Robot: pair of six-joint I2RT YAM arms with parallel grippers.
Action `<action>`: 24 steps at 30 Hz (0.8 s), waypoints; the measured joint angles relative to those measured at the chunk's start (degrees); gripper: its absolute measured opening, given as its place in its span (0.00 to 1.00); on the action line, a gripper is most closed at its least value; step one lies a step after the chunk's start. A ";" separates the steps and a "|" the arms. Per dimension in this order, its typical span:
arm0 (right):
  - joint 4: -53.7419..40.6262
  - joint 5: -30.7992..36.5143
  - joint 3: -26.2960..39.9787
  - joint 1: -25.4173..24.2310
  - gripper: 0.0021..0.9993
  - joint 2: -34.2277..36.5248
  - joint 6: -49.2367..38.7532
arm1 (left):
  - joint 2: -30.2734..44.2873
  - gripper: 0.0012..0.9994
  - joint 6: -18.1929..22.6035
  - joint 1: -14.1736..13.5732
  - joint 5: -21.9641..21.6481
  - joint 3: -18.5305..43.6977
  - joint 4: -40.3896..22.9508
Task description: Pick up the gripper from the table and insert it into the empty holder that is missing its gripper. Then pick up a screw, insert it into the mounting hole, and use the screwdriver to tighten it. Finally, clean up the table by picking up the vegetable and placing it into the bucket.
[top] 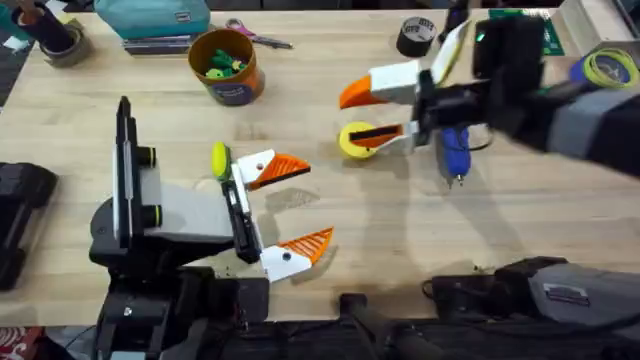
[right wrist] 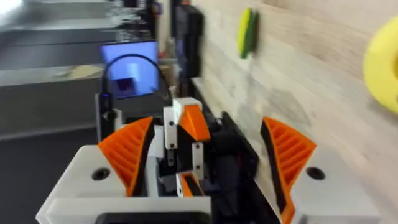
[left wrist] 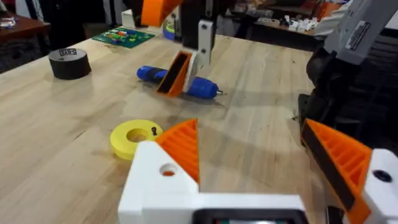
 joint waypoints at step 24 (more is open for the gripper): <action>-68.11 48.71 30.71 -2.49 1.00 -17.20 -46.71 | -0.02 0.99 -0.04 0.00 0.02 0.00 -0.02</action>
